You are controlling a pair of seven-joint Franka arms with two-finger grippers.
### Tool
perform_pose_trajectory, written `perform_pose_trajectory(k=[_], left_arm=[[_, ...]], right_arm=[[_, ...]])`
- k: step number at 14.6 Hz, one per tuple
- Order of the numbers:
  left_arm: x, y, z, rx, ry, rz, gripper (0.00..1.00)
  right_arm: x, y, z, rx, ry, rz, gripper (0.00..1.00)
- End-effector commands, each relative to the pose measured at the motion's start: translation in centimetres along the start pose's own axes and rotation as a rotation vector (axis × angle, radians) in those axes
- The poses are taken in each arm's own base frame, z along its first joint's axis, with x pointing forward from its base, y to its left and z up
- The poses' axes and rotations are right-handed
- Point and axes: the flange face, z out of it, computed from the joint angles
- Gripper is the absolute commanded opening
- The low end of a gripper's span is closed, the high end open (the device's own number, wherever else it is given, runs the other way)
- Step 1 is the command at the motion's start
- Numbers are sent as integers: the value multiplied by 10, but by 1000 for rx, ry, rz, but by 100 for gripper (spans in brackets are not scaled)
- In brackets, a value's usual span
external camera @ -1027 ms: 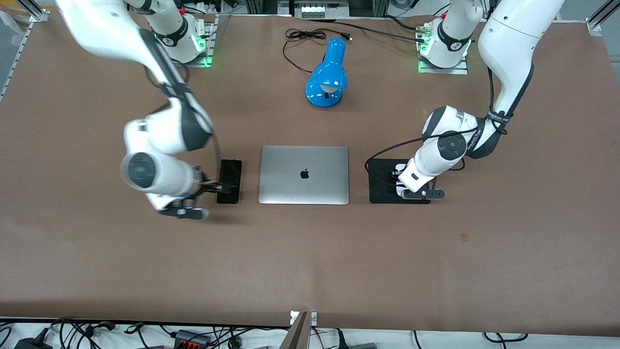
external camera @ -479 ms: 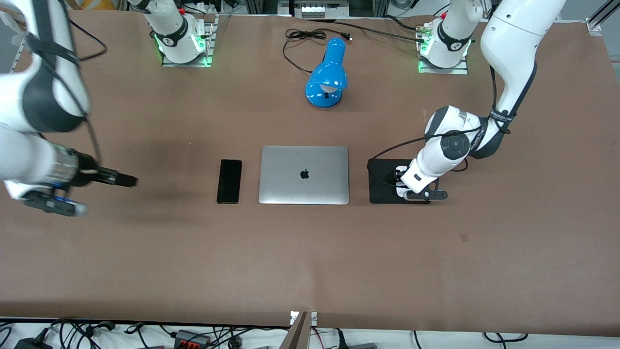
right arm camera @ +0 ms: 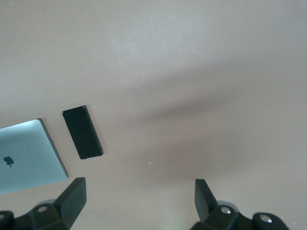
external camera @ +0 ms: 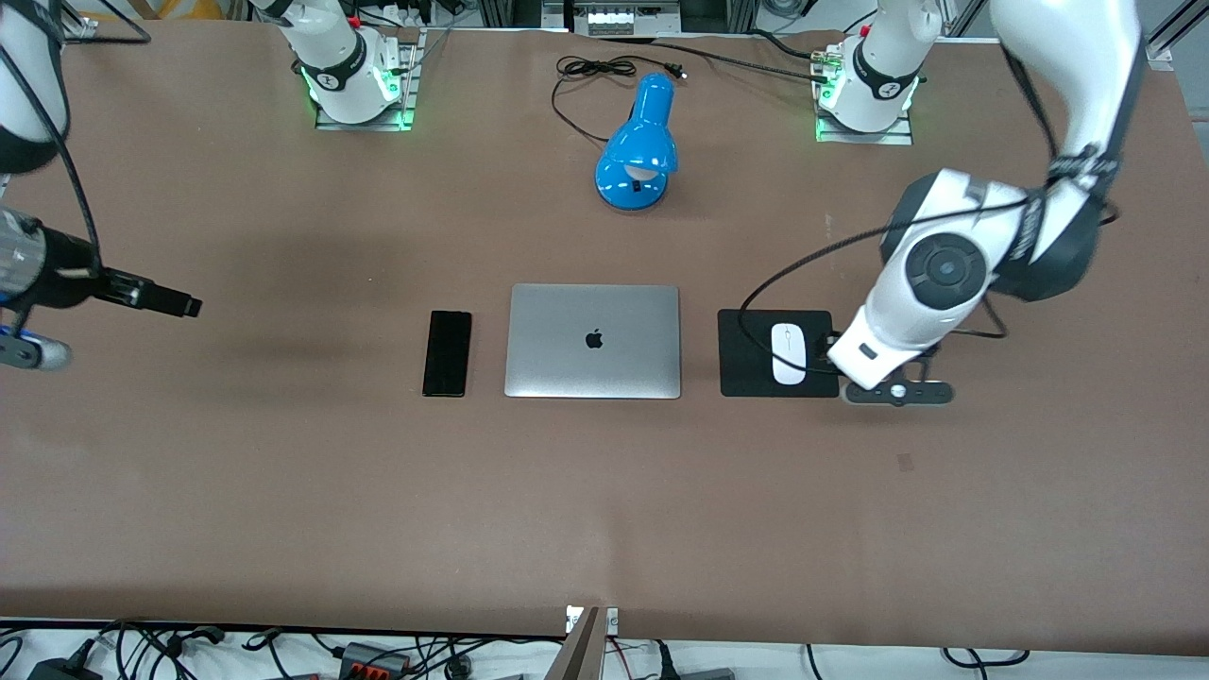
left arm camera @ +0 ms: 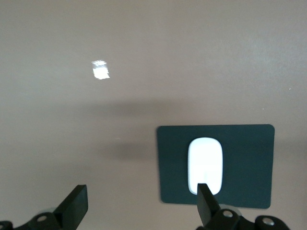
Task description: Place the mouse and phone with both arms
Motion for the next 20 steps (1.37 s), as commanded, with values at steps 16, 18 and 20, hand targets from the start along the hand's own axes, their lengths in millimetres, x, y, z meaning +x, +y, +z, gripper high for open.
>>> perform_pose_trajectory(k=[16,18,20], left_arm=[[-120,-189,-192,-246,-9,-30,100],[-126,-190,-191,-243,82,-30,100],[-118,-191,-176,-243,117,-54,100]], right_arm=[[-71,35,-48,-92,95,36,100],[-71,20,-48,-154,133,-3,100],[-70,23,-48,-147,130,0,100]])
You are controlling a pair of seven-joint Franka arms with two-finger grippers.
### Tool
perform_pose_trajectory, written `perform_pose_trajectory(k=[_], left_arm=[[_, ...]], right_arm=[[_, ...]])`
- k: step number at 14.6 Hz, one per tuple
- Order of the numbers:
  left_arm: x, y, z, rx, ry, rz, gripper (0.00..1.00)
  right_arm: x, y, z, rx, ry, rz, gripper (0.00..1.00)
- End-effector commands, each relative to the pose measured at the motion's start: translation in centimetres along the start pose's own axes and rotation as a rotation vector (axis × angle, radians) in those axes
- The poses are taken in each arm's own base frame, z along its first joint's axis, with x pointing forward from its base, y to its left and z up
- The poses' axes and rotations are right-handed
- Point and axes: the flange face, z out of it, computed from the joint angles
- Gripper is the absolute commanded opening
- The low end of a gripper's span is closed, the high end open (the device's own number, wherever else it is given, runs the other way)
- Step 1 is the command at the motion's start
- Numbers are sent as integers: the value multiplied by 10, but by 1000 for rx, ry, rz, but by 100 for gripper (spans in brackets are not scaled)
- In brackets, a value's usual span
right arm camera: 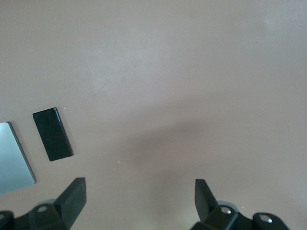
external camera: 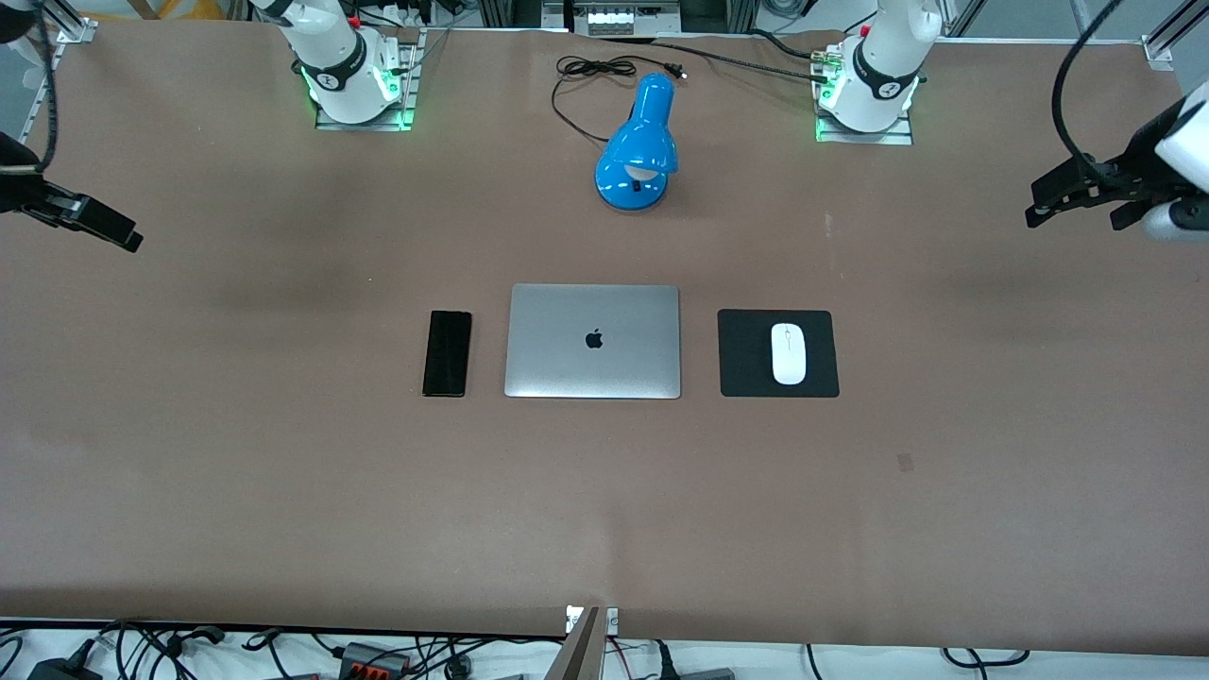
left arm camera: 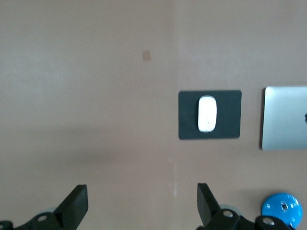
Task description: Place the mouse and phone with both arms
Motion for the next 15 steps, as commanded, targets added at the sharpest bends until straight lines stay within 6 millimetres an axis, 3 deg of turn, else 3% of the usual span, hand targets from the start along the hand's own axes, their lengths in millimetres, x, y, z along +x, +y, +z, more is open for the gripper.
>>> perform_pose_trajectory(k=[1,2,7,11,15], left_arm=[[-4,0,27,-20,32,12,100],[-5,6,35,-18,15,21,100],[-7,6,28,-19,-17,21,100],[-6,-1,31,-13,-20,10,100],[-2,1,26,56,-3,32,100]], right_arm=[[-1,3,0,-12,14,0,100],[4,6,5,-7,-1,7,100],[10,10,7,34,-4,-113,100],[17,36,13,134,-36,-70,100],[13,32,9,117,-30,-90,100]])
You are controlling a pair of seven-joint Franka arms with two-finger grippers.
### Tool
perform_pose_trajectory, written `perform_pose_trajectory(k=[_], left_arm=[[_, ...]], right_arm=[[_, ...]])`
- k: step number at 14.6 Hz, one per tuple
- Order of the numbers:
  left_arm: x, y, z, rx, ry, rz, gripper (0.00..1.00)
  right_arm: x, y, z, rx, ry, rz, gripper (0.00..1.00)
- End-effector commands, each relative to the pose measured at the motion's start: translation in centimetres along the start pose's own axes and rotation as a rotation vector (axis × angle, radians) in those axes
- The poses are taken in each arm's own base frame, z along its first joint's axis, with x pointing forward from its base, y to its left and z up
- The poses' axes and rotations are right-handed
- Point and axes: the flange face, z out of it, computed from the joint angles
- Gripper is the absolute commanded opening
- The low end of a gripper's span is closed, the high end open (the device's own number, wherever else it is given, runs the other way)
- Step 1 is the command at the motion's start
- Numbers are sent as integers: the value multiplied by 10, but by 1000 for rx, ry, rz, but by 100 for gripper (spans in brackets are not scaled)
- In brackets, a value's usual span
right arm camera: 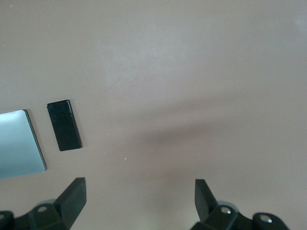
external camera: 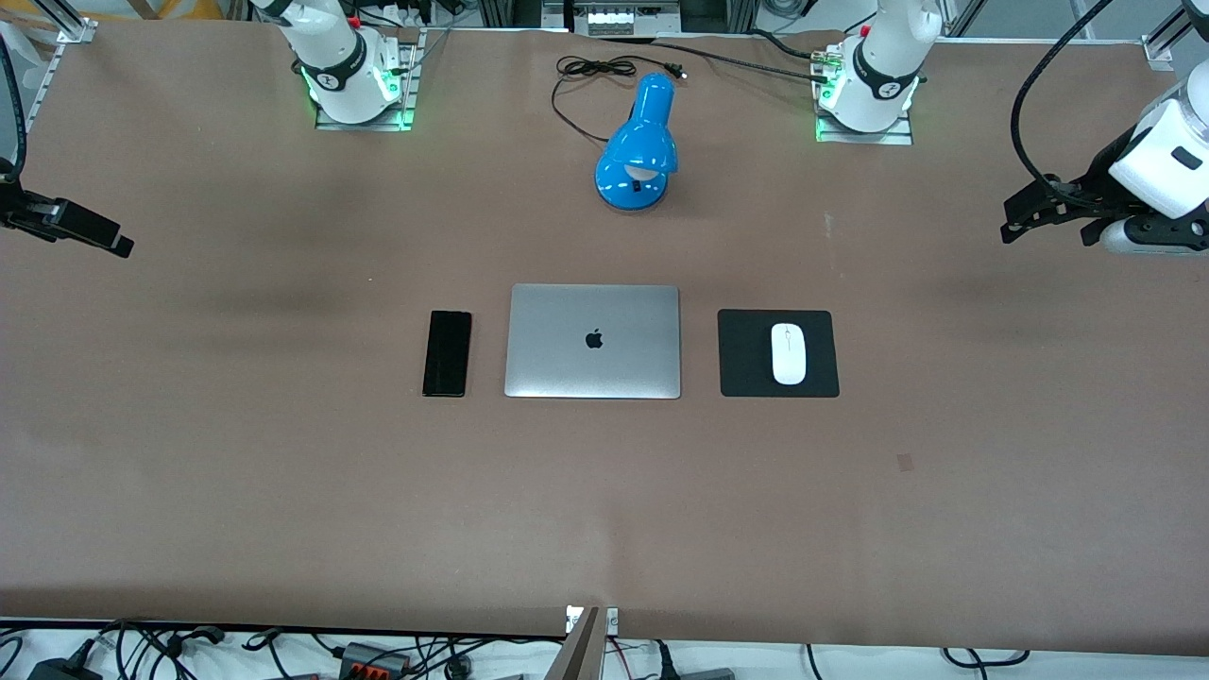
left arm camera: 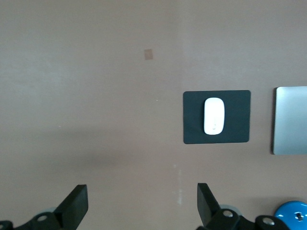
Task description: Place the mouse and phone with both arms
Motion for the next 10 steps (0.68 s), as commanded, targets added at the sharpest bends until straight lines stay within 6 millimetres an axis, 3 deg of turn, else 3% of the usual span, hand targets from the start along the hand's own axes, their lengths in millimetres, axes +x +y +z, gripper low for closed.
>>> perform_pose_trajectory(k=[1,10], left_arm=[[1,-1,-9,28,11,24,100],[0,-1,-9,28,6,30,100]], right_arm=[[-2,-4,-6,4,4,-23,100],[-4,-4,-7,-64,8,-66,100]])
